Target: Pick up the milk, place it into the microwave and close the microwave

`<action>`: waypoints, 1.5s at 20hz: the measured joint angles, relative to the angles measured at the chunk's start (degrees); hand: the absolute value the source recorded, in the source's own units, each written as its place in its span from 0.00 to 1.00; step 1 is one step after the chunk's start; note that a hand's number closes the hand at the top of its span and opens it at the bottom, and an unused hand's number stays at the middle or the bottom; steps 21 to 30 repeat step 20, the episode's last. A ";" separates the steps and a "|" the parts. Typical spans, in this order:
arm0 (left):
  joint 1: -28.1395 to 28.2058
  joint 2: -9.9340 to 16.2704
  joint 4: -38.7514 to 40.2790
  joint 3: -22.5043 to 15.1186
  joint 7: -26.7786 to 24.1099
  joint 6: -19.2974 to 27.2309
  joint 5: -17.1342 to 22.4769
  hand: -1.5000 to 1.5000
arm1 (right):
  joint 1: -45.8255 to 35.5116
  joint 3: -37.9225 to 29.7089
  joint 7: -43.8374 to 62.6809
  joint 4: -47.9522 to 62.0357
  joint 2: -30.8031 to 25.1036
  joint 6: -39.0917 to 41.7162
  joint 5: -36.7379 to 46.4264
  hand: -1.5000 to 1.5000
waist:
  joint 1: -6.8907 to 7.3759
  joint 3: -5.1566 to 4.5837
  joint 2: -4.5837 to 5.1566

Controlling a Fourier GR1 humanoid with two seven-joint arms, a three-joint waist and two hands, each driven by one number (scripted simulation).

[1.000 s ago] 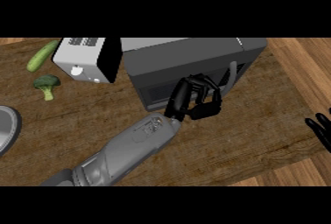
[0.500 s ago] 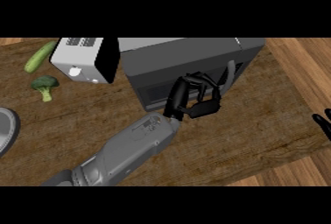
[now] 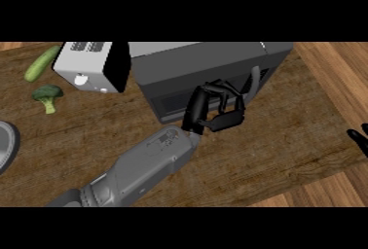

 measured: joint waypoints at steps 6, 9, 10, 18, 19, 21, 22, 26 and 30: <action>0.01 0.00 0.31 -0.30 -2.55 0.64 1.48 1.00 | -0.15 0.44 0.57 -1.23 -0.91 1.27 -1.14 0.00 | -0.37 -0.01 0.17; 0.01 0.00 0.44 -0.42 -3.68 1.01 2.13 1.00 | -0.27 0.33 0.85 -1.71 -1.43 1.60 -1.76 0.00 | -0.57 -0.01 0.25; 0.01 0.00 0.47 -0.43 -3.97 1.14 2.39 1.00 | -0.24 0.43 0.94 -1.92 -1.52 1.74 -1.92 0.00 | -0.64 -0.01 0.27; 0.00 0.00 0.77 -0.67 -6.54 2.02 4.13 1.00 | -0.23 0.30 1.55 -3.01 -2.50 2.34 -3.15 0.00 | -1.15 0.01 0.43; 0.03 0.01 0.81 -0.69 -6.95 2.19 4.28 1.00 | -0.20 0.39 1.60 -3.16 -2.57 2.49 -3.24 0.00 | -1.25 0.02 0.46; -0.02 0.00 0.87 -0.75 -7.16 2.21 4.50 1.00 | -0.18 0.40 1.72 -3.32 -2.65 2.45 -3.35 0.00 | -1.26 0.01 0.47; -0.02 0.00 0.87 -0.75 -7.16 2.21 4.50 1.00 | -0.18 0.40 1.72 -3.32 -2.65 2.45 -3.35 0.00 | -1.26 0.01 0.47; -0.02 0.00 0.87 -0.75 -7.16 2.21 4.50 1.00 | -0.18 0.40 1.72 -3.32 -2.65 2.45 -3.35 0.00 | -1.26 0.01 0.47; -0.02 0.00 0.87 -0.75 -7.16 2.21 4.50 1.00 | -0.18 0.40 1.72 -3.32 -2.65 2.45 -3.35 0.00 | -1.26 0.01 0.47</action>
